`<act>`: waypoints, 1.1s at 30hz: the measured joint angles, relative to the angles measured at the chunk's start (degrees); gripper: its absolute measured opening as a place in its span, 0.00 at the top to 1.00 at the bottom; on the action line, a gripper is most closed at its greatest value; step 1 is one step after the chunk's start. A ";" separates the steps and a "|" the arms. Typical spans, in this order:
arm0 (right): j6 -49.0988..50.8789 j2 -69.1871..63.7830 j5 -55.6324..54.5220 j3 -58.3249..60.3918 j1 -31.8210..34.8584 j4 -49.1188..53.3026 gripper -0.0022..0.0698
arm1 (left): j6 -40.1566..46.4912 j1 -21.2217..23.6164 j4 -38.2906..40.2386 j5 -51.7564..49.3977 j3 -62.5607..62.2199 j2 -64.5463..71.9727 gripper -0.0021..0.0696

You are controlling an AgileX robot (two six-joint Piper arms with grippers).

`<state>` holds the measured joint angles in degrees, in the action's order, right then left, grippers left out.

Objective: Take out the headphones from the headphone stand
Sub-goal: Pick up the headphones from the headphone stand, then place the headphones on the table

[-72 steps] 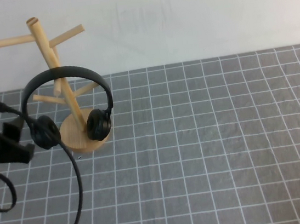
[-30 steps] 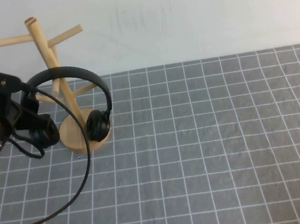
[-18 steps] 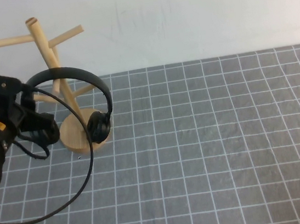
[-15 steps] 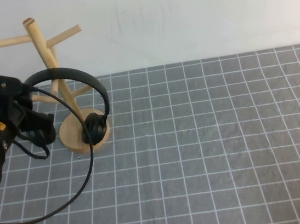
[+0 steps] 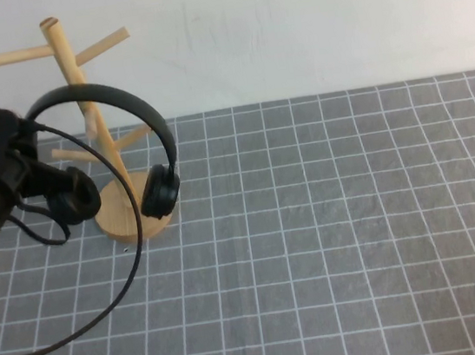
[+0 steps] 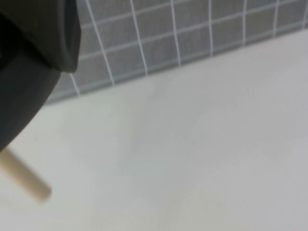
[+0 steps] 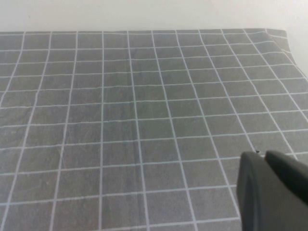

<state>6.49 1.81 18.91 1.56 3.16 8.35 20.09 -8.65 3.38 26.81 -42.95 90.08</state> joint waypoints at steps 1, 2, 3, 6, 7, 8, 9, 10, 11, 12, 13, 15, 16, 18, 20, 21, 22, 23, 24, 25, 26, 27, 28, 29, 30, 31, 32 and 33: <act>0.00 0.00 0.00 0.00 0.00 0.00 0.98 | -0.13 -0.11 0.00 -0.78 0.00 -1.22 0.89; 0.00 0.00 0.00 0.00 0.00 0.00 0.98 | -0.13 -0.19 0.00 -1.78 0.00 -2.53 0.89; 0.00 0.00 0.00 0.00 0.00 0.00 0.98 | -0.13 -0.54 0.00 -2.88 0.00 -3.64 0.89; 0.00 0.00 0.00 0.00 0.00 0.00 0.98 | -0.13 -1.12 -0.42 -8.04 0.00 -7.99 0.89; 0.00 0.00 0.00 0.00 0.00 0.00 0.98 | -0.13 -1.57 -0.96 -9.89 0.00 -9.45 0.89; 0.00 0.00 0.00 0.00 0.00 0.00 0.98 | -0.13 -1.81 -1.54 -11.76 0.00 -10.91 0.89; 0.00 0.00 0.00 0.00 0.00 0.00 0.98 | -0.13 -2.09 -1.94 -13.22 0.00 -12.08 0.89; 0.00 0.00 0.00 0.00 0.00 0.00 0.98 | -0.13 -2.54 -2.23 -14.92 0.00 -13.56 0.89; 0.00 0.00 0.00 0.00 0.00 0.00 0.98 | -0.13 -2.82 -2.70 -16.51 0.00 -15.06 0.89; 0.00 0.00 0.00 0.00 0.00 0.00 0.98 | -0.13 -3.08 -3.01 -17.70 0.00 -16.26 0.89; 0.00 0.00 0.00 0.00 0.00 0.00 0.98 | -0.13 -3.36 -3.38 -19.09 0.00 -17.80 0.89; 0.00 0.00 0.00 0.00 0.00 0.00 0.98 | -0.13 -3.47 -3.38 -21.67 0.00 -20.99 0.89; 0.00 0.00 0.00 0.00 0.00 0.00 0.98 | -0.13 -3.57 -3.38 -23.22 0.00 -22.60 0.89; 0.00 0.00 0.00 0.00 0.00 0.00 0.98 | -0.13 -3.71 -3.69 -26.81 0.00 -25.46 0.89; 0.00 0.00 0.00 0.00 0.00 0.00 0.98 | -0.16 -3.84 -3.69 -31.29 0.00 -28.38 0.89; 0.00 0.00 0.00 0.00 0.00 0.00 0.98 | -0.26 -3.84 -3.38 -33.22 0.00 -29.40 0.89; 0.00 0.00 0.00 0.00 0.00 0.00 0.98 | -0.52 -3.84 -3.38 -35.65 0.00 -30.52 0.89; 0.00 0.00 0.00 0.00 0.00 0.00 0.98 | -0.68 -3.84 -3.38 -38.10 0.00 -31.45 0.89; 0.00 0.00 0.00 0.00 0.00 0.00 0.98 | -0.97 -3.84 -2.74 -40.08 0.00 -32.16 0.89; 0.00 0.00 0.00 0.00 0.00 0.00 0.98 | -1.51 -3.84 -2.46 -42.49 0.00 -32.56 0.89; 0.00 0.00 0.00 0.00 0.00 0.00 0.98 | -2.18 -3.84 -2.08 -44.84 0.00 -32.83 0.89; 0.00 0.00 0.00 0.00 0.00 0.00 0.98 | -2.58 -3.84 -1.81 -46.96 0.00 -32.95 0.89; 0.00 0.00 0.00 0.00 0.00 0.00 0.98 | -2.84 -3.84 -1.25 -49.03 0.00 -32.95 0.89; 0.00 0.00 0.00 0.00 0.00 0.00 0.98 | -3.10 -3.84 -0.62 -50.77 0.00 -32.95 0.89; 0.00 0.00 0.00 0.00 0.00 0.00 0.98 | -3.21 -3.84 -0.04 -52.22 0.00 -32.95 0.89; 0.00 0.00 0.00 0.00 0.00 0.00 0.98 | -3.30 -3.84 0.66 -53.23 0.00 -32.95 0.89; 0.00 0.00 0.00 0.00 0.00 0.00 0.98 | -3.44 -3.84 1.46 -54.28 0.00 -32.95 0.89; 0.00 0.00 0.00 0.00 0.00 0.00 0.98 | -3.44 -3.84 2.23 -55.17 0.00 -32.95 0.89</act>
<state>6.49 1.81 18.91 1.56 3.16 8.35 16.65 -12.49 5.61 -28.36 -42.95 57.12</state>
